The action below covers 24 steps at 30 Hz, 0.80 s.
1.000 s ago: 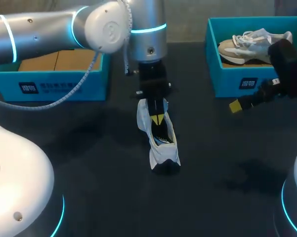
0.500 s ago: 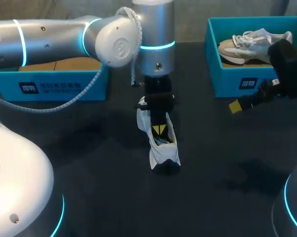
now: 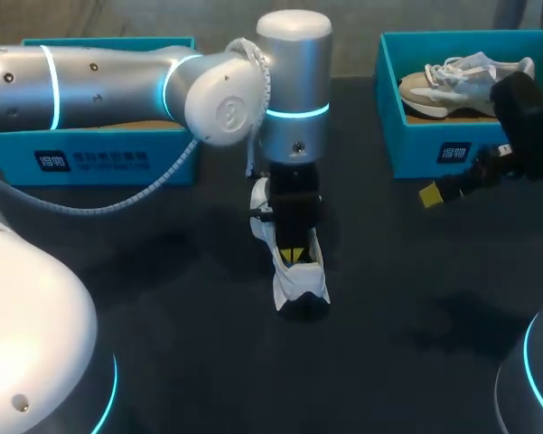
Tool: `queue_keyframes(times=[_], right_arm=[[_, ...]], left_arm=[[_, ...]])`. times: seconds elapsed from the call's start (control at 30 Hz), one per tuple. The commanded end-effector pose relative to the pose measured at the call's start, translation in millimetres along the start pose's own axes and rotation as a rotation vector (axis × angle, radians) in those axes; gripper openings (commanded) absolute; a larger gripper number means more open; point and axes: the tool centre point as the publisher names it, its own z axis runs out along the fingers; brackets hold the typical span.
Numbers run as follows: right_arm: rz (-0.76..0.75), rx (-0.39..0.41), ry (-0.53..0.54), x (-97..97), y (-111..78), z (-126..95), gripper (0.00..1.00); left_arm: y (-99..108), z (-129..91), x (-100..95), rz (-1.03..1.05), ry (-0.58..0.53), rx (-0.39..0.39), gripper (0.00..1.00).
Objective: Take the shoe out of the shoebox, open the shoe tongue, remove and reinsert the insole, then place the shoe into the shoebox
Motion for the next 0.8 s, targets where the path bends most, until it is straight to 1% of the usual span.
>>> queue_keyframes(times=[0.03, 0.2, 0.37, 0.5, 0.73, 0.8], right_arm=[[0.003, 0.001, -0.002, -0.1, 0.1, 1.4, 1.00], [0.003, 0.001, -0.002, -0.1, 0.1, 1.4, 1.00], [0.003, 0.001, -0.002, -0.1, 0.1, 1.4, 1.00], [0.003, 0.001, -0.002, -0.1, 0.1, 1.4, 1.00], [0.003, 0.001, -0.002, -0.1, 0.1, 1.4, 1.00], [0.003, 0.001, -0.002, -0.1, 0.1, 1.4, 1.00]], left_arm=[[0.1, 0.6, -7.1, -0.004, 0.000, -0.002, 0.00], [-2.3, -19.1, -0.1, -0.017, -0.035, -0.009, 0.00], [-7.1, -23.9, 2.7, -0.008, -0.031, 0.007, 0.00], [-11.9, -18.6, -1.9, 0.013, -0.024, 0.027, 0.00], [-16.0, -0.4, -9.5, 0.029, -0.011, 0.048, 0.00], [-15.9, 5.1, -11.3, 0.031, -0.004, 0.044, 0.00]])
